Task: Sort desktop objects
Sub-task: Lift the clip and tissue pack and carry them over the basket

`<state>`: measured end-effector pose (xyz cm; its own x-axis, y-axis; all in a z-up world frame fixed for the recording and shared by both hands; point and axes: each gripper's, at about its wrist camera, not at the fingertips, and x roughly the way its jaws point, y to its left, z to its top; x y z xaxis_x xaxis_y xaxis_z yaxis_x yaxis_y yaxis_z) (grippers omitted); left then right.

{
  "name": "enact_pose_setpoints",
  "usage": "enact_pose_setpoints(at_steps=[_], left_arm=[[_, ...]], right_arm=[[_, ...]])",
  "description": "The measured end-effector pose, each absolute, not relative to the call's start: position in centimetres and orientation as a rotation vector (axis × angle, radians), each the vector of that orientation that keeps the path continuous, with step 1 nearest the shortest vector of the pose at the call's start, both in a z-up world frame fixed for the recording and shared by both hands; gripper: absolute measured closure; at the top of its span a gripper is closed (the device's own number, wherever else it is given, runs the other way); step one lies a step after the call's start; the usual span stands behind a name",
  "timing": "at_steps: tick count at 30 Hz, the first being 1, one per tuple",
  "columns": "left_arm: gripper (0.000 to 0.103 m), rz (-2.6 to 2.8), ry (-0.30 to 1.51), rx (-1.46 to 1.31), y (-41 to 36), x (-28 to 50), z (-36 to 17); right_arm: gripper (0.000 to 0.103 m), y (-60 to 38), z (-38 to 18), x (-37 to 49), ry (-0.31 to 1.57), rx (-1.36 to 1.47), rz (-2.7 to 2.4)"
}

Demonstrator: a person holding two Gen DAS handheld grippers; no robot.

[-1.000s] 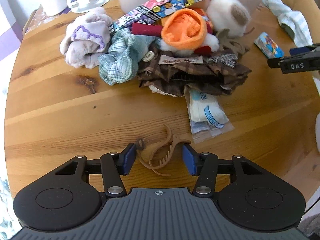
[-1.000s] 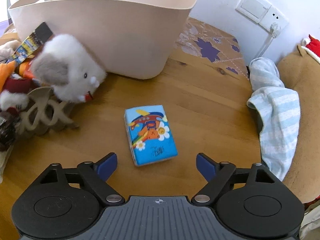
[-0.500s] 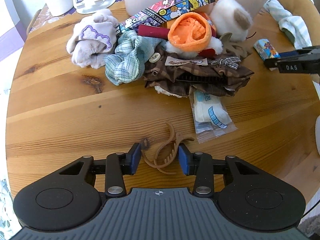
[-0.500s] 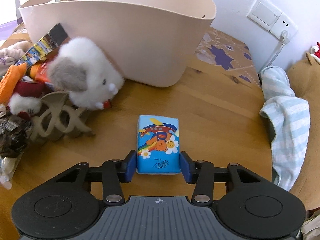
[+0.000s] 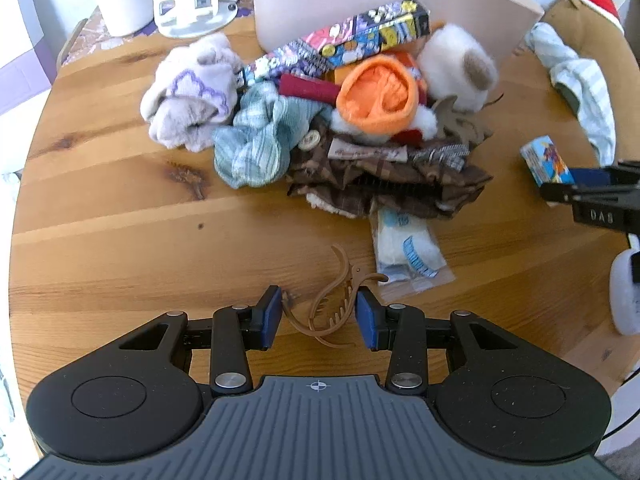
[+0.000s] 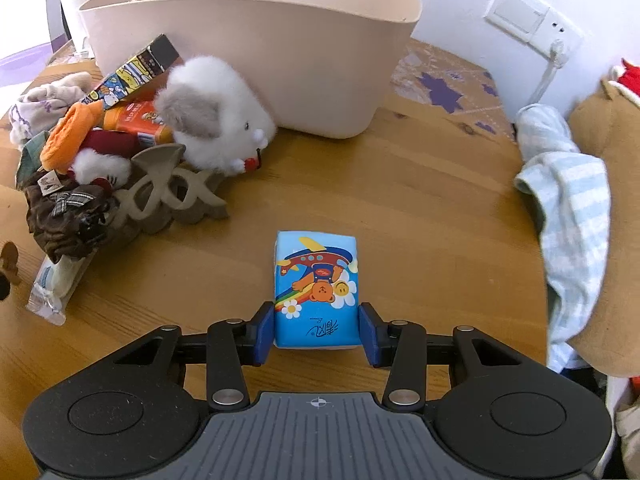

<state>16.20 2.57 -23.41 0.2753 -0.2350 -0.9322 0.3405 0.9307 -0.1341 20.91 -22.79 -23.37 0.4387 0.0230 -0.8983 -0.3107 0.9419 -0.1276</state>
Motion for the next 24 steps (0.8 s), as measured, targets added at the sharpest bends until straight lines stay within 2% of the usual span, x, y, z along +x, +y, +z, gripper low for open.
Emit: enact_pose_setpoints(at_steps=[13, 24], left_arm=[[0.062, -0.428, 1.135, 0.044, 2.5, 17.3, -19.4], [0.062, -0.383, 1.002, 0.031, 3.6, 20.7, -14.7]], right_arm=[[0.061, -23.1, -17.6, 19.6, 0.985, -0.216, 0.24], [0.061, -23.0, -12.1, 22.0, 0.833, -0.198, 0.242]])
